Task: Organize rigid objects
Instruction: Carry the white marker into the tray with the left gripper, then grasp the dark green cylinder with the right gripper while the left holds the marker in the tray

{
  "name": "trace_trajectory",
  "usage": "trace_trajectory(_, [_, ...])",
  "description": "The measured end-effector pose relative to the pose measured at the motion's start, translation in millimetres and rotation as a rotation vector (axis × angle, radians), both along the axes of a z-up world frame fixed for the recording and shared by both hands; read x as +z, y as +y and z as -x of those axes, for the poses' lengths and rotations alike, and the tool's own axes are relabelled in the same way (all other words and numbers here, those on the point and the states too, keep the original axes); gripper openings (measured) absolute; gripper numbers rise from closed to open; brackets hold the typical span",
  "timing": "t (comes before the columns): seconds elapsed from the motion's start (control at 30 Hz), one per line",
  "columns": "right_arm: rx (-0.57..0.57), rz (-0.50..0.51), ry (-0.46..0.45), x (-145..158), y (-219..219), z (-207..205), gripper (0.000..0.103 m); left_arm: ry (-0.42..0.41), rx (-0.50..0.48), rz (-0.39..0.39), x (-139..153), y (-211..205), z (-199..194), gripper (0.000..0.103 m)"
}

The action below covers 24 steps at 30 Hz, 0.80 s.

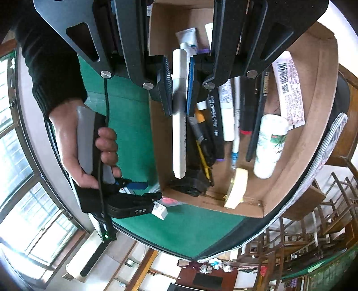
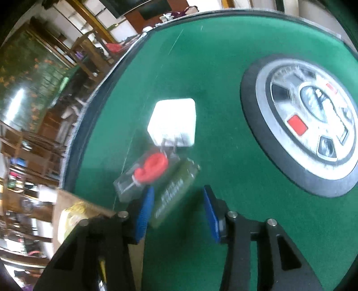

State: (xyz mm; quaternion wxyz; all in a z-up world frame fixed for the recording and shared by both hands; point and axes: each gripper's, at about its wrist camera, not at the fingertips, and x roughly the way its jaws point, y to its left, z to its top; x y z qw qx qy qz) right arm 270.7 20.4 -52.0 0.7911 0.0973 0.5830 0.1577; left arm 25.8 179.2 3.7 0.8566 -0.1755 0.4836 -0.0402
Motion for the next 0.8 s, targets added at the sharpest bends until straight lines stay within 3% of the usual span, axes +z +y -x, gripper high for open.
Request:
trace_trajectory(0.1, [0.007,0.135,-0.056,1,14,6,0.036,0.006,0.003,0.001,-3,3,-1,0.012])
trace_trajectory(0.2, [0.051,0.198,-0.090,2,18,14,0.033,0.002,0.011,-0.019,-2,3,3,0.012])
trace_trajectory(0.3, [0.078,0.225,-0.095,3,17,18,0.029,0.003,0.013,-0.022,0,1,4,0.012])
trace_trajectory(0.6, [0.126,0.312,-0.130,6,6,38,0.020,-0.009,0.055,-0.144,-4,-10,8,0.012])
trace_trajectory(0.8, [0.158,0.331,-0.165,12,-9,65,0.018,-0.011,0.060,-0.150,-7,-12,10,0.012])
